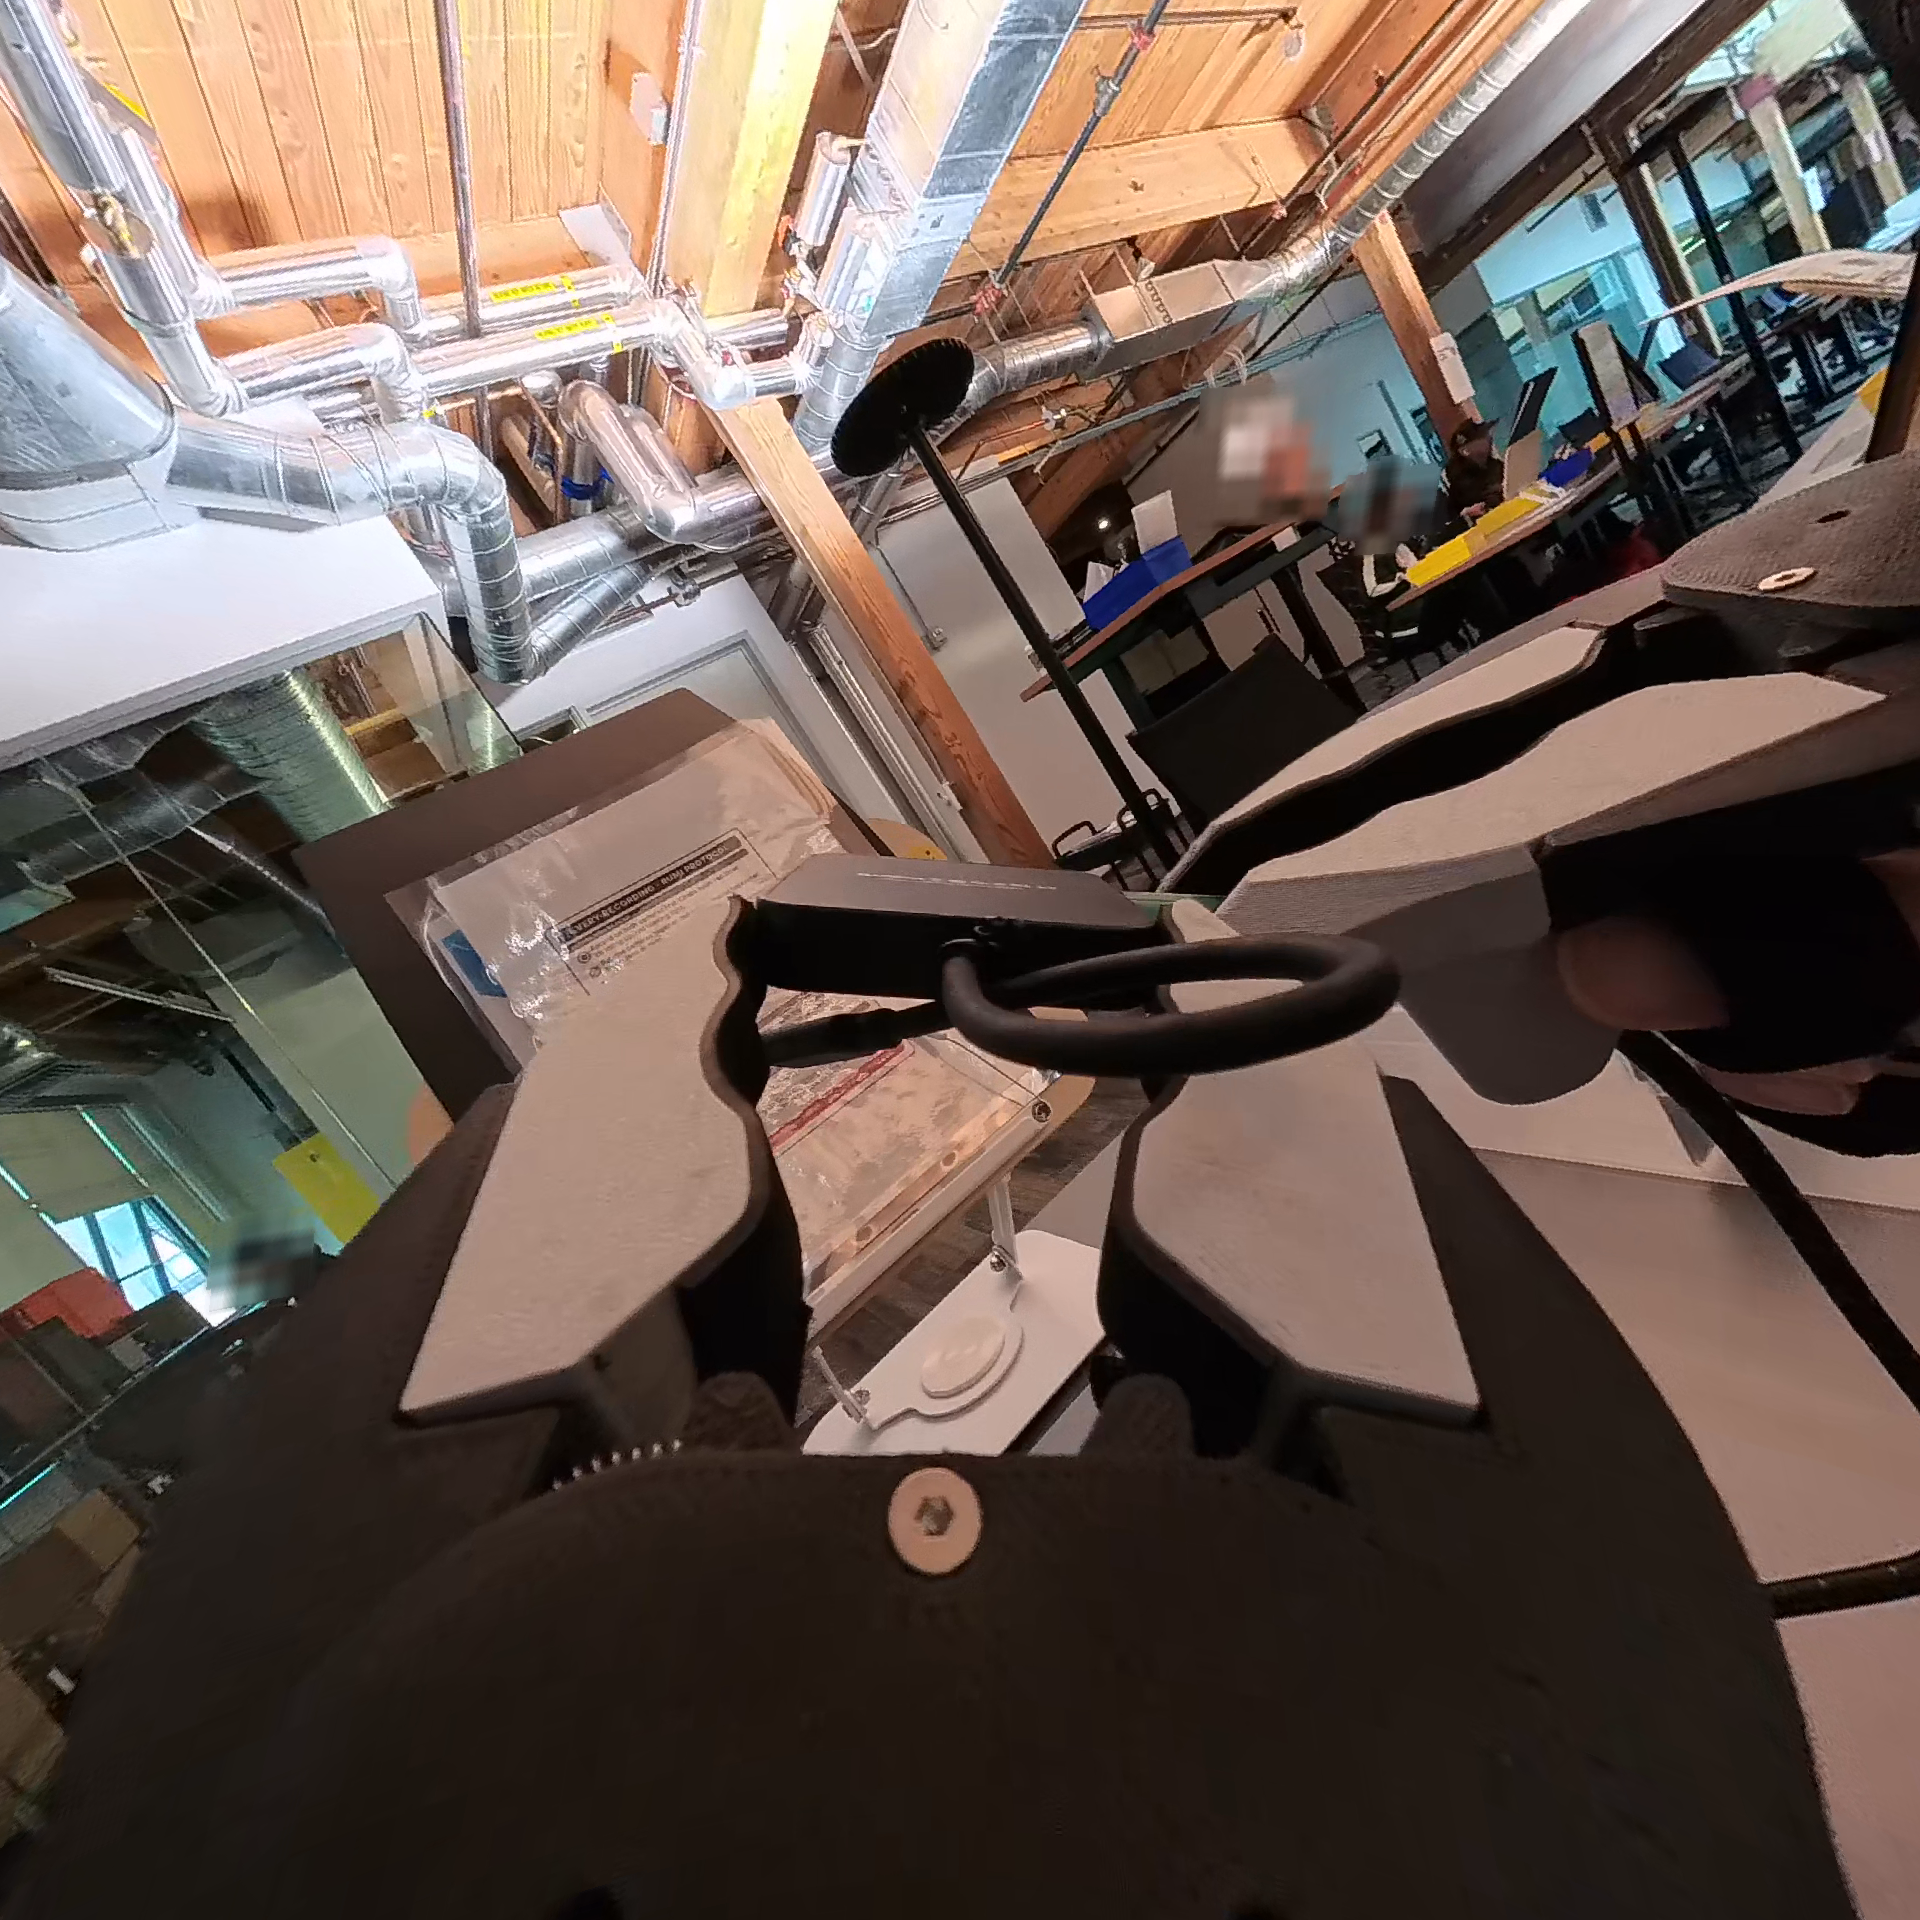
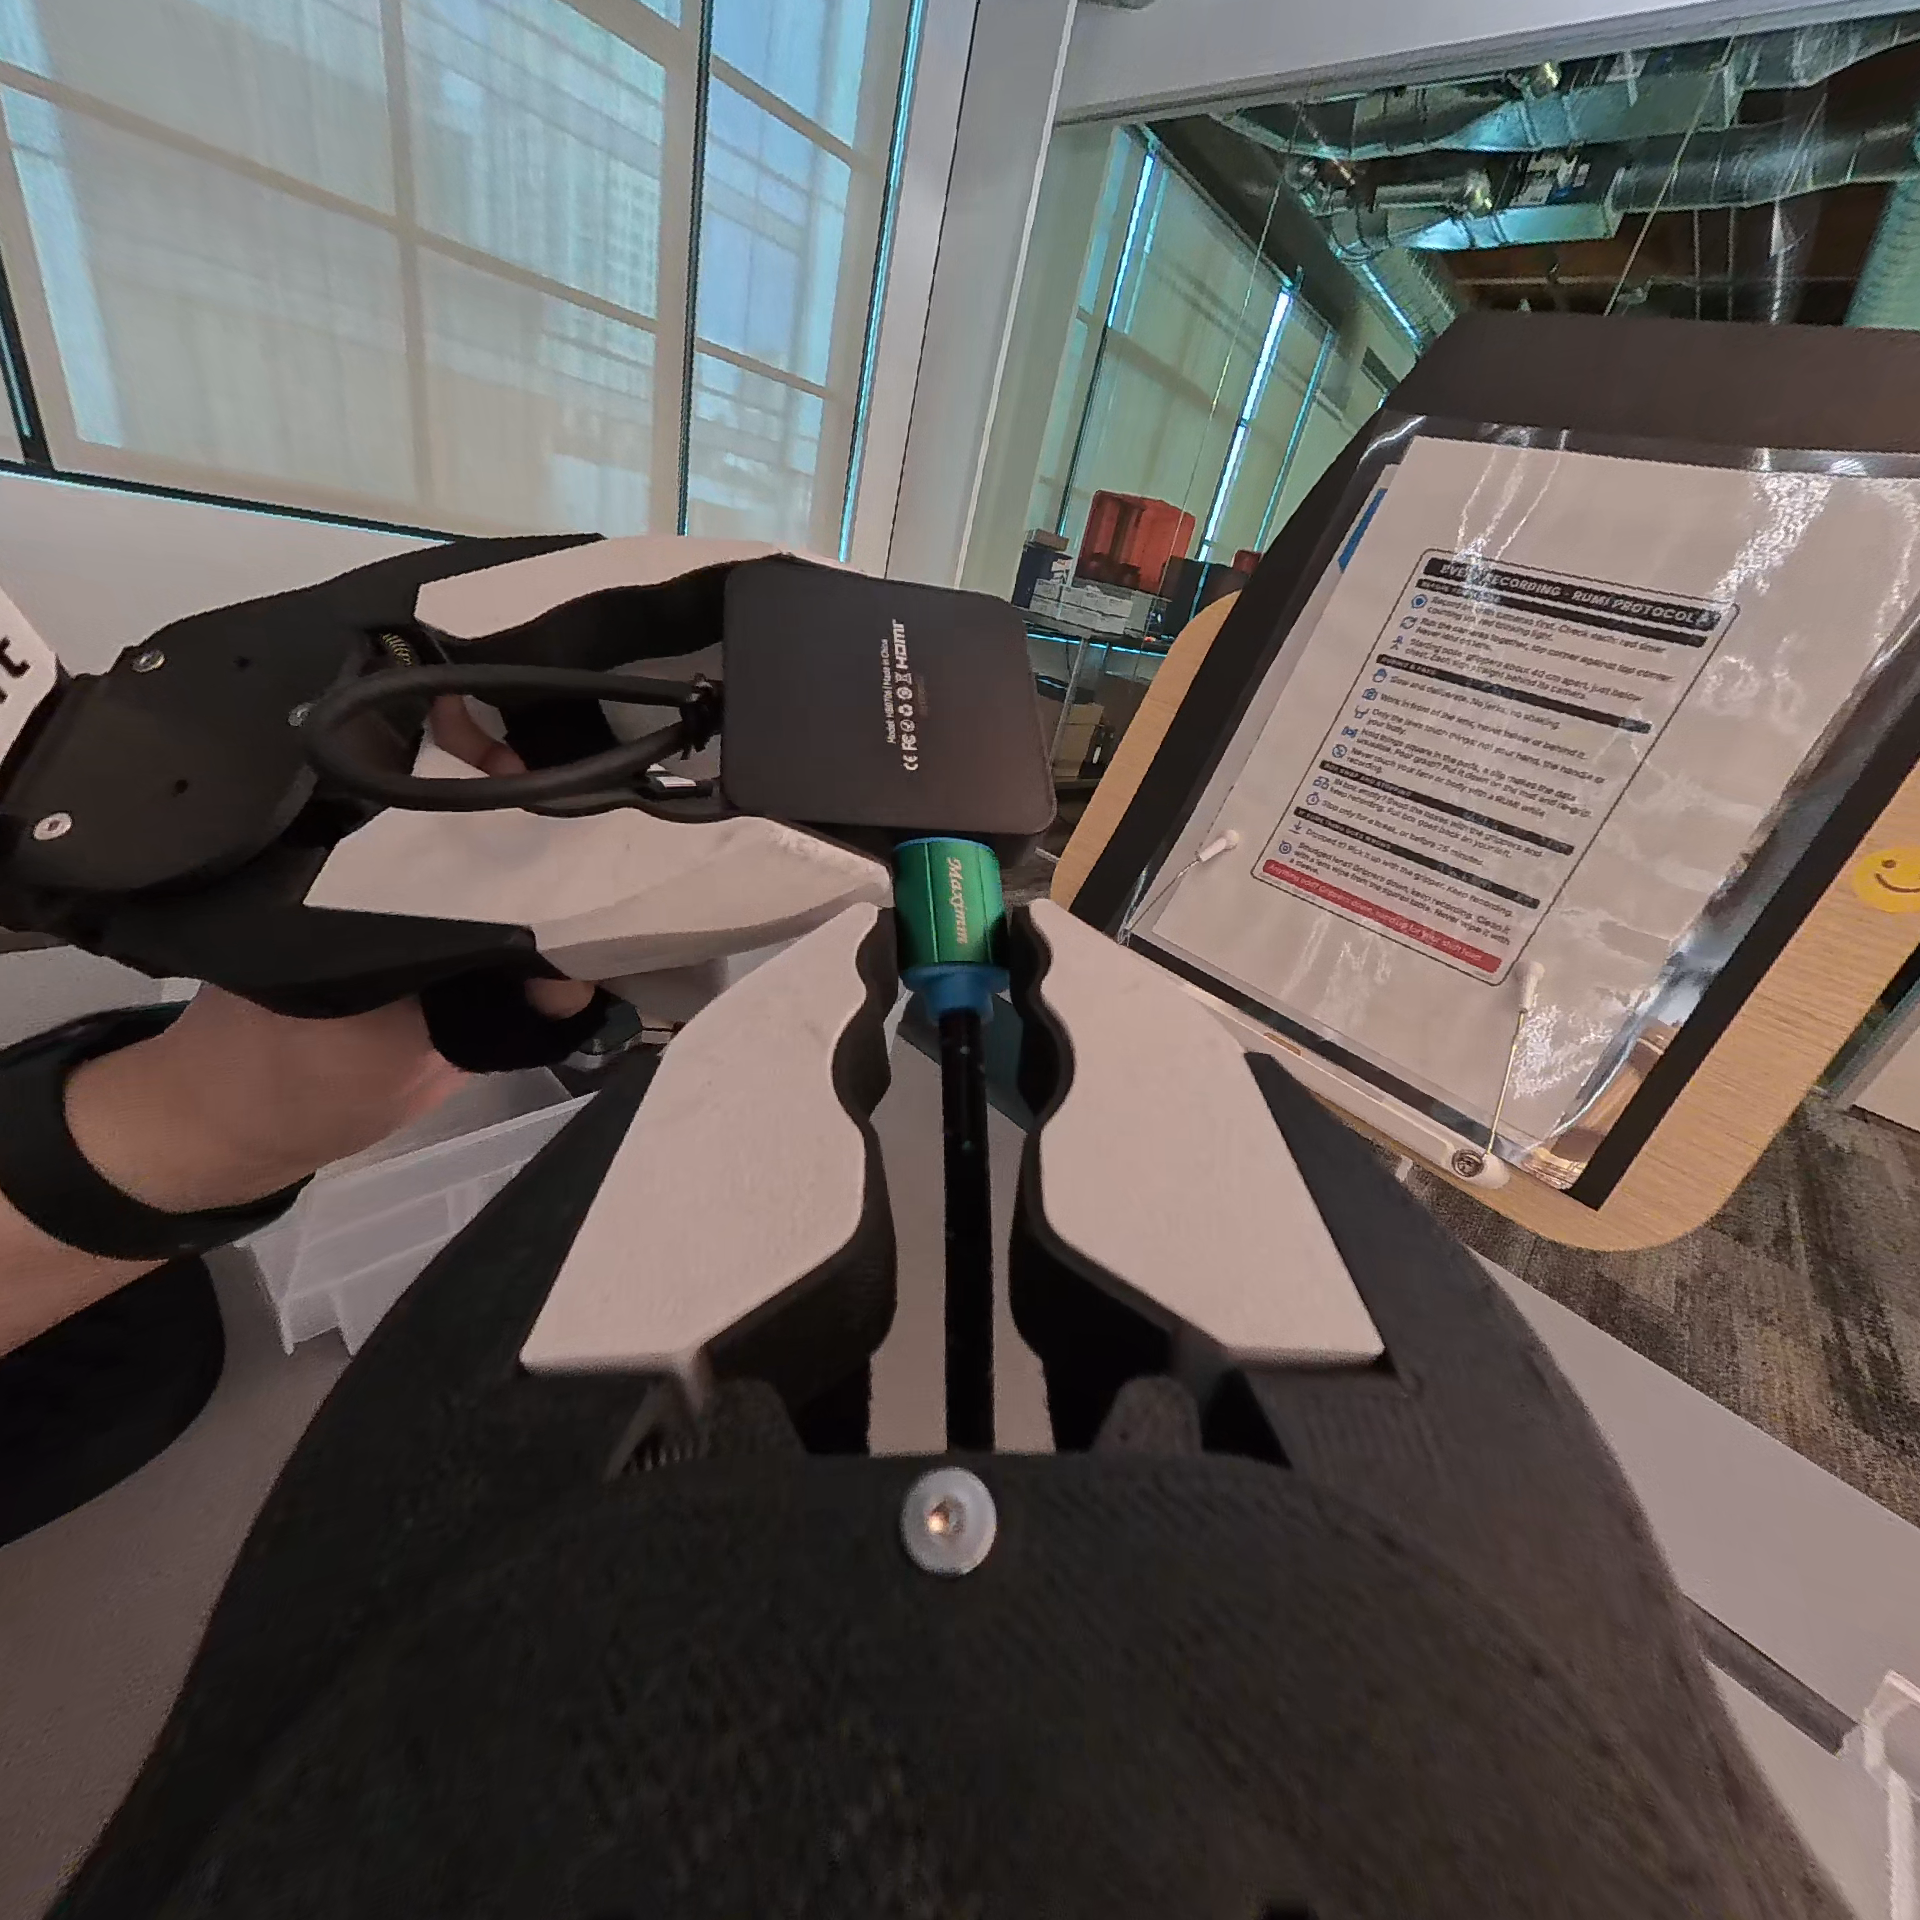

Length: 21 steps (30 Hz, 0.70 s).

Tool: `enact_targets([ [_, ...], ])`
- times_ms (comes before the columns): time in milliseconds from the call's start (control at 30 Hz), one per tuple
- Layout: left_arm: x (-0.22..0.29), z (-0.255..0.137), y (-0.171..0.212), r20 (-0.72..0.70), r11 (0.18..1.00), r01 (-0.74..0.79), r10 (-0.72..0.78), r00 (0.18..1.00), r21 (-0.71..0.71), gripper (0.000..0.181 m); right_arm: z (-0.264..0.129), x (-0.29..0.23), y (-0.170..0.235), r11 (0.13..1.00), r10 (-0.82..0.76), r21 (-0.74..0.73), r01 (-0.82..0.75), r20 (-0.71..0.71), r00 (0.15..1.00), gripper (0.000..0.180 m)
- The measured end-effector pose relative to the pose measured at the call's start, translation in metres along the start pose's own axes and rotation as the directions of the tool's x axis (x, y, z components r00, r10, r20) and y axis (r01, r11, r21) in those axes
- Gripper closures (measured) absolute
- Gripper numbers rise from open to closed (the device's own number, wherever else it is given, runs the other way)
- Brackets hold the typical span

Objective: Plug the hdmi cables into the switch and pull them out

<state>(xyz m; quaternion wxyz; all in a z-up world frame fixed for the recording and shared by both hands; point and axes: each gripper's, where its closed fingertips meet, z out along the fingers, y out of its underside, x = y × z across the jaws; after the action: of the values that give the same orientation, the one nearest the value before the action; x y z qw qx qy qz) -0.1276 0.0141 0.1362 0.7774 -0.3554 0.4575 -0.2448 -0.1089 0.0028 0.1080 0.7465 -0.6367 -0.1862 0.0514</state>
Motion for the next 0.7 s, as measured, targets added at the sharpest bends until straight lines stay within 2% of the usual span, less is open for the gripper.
enact_targets([
  [233, -0.0002, 0.0007, -0.0019, 0.08, 0.999, -0.032, 0.032, 0.996, -0.007, 0.11, -0.0001, 0.0032, -0.0005, 1.0, 0.009, 0.015, -0.008, -0.019, 1.0, 0.158],
  [467, -0.0018, -0.0005, -0.005, 0.034, 1.0, -0.024, 0.024, 0.999, -0.003, 0.11, 0.0003, -0.0017, -0.0012, 1.0, -0.016, 0.018, 0.016, 0.008, 1.0, 0.159],
  [700, -0.0008, -0.0005, -0.0068, 0.072, 0.994, -0.111, 0.112, 0.991, -0.025, 0.11, 0.0006, -0.0001, -0.0005, 0.997, 0.072, 0.023, -0.073, 0.025, 0.997, 0.158],
])
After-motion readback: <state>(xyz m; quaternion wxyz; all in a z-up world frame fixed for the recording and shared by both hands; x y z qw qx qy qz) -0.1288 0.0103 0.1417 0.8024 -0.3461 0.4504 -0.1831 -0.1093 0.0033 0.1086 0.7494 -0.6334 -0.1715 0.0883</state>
